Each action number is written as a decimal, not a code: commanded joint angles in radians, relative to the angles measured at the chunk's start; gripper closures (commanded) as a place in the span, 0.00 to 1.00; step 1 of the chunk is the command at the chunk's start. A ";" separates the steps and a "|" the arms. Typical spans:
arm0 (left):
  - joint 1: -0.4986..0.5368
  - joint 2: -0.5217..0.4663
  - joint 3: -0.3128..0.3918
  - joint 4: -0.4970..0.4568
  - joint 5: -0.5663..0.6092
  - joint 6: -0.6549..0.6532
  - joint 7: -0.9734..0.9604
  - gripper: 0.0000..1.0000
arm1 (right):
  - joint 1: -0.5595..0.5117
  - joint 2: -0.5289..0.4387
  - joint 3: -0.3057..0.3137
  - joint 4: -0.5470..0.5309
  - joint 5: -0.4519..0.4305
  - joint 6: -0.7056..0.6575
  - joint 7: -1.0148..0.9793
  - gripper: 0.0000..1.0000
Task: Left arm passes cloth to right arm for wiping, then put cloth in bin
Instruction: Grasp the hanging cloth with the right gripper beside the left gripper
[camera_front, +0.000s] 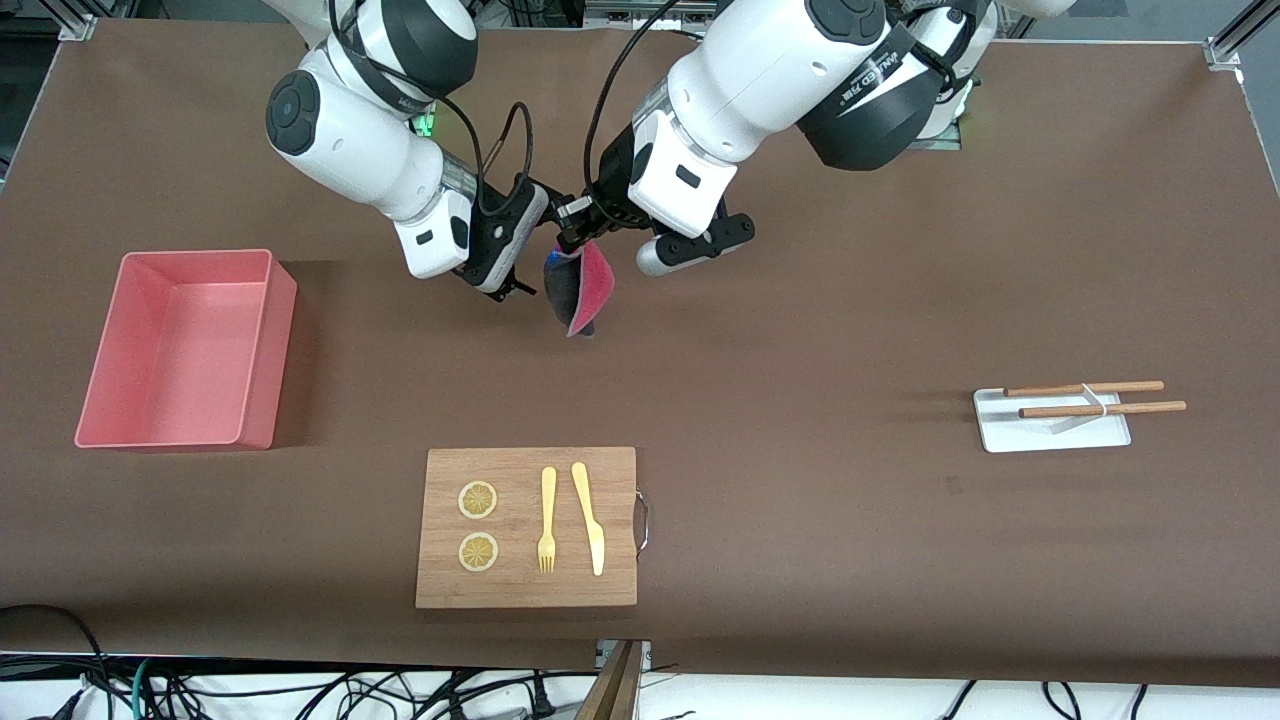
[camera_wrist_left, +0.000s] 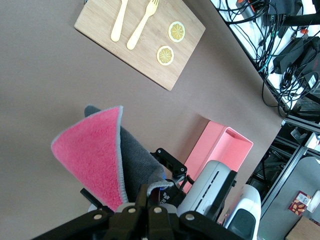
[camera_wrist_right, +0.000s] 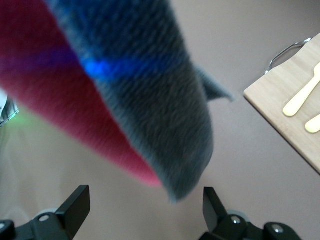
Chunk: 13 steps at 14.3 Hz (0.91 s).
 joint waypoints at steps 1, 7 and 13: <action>-0.007 -0.012 0.011 -0.002 -0.011 0.002 -0.011 1.00 | 0.010 0.031 0.017 0.010 0.022 0.059 -0.022 0.00; -0.009 -0.012 0.012 0.000 -0.011 0.003 -0.011 1.00 | 0.007 0.048 0.017 0.024 0.016 0.067 -0.042 0.47; -0.009 -0.012 0.012 -0.002 -0.010 0.019 -0.011 1.00 | 0.007 0.045 0.017 0.038 0.021 0.069 -0.041 0.84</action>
